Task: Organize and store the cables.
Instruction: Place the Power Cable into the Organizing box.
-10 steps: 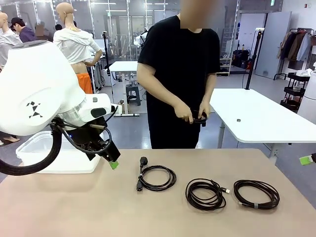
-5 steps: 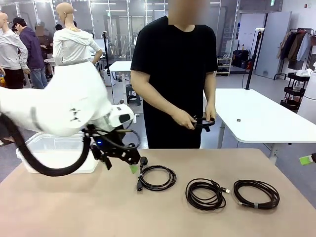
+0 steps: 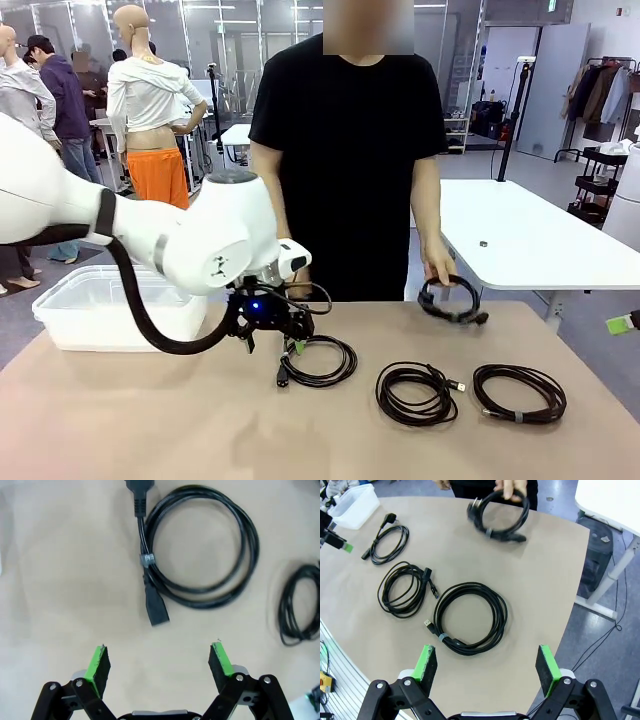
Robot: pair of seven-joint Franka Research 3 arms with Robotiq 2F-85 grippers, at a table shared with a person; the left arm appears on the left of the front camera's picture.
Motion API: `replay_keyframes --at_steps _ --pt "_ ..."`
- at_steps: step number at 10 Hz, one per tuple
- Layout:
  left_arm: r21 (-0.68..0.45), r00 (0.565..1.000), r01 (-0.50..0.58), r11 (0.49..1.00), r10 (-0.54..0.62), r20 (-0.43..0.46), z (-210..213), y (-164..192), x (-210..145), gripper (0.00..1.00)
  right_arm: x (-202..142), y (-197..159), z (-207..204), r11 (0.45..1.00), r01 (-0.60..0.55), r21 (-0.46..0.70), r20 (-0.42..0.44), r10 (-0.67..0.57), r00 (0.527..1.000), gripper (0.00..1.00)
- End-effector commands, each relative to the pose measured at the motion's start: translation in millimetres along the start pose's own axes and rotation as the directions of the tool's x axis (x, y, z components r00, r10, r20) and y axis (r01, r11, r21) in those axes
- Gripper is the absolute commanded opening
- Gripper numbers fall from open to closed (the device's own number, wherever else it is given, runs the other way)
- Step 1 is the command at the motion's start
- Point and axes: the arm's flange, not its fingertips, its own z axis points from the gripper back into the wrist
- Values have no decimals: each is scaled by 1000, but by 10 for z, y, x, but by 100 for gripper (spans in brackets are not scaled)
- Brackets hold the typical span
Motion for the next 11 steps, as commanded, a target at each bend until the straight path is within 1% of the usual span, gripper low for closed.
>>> replay_keyframes --at_steps 1,3,8,10,11 --pt "38 999 -50 998 50 17 -191 -144 186 100 -1 -14 -3 1000 -9 7 9 9 1000 100" --pt "68 996 -87 994 86 15 -429 -126 312 100 -1 -14 -3 1000 -9 7 9 9 1000 100" --pt "73 992 -126 989 124 28 -672 -55 502 100 -1 -14 -3 1000 -9 7 9 9 1000 100" --pt "89 989 -145 985 144 19 -766 -15 544 100 -1 -14 -3 1000 -9 7 9 9 1000 100" --pt "78 988 -156 985 155 13 -752 -9 553 72 -1 -14 -3 1000 -9 7 9 9 1000 100"
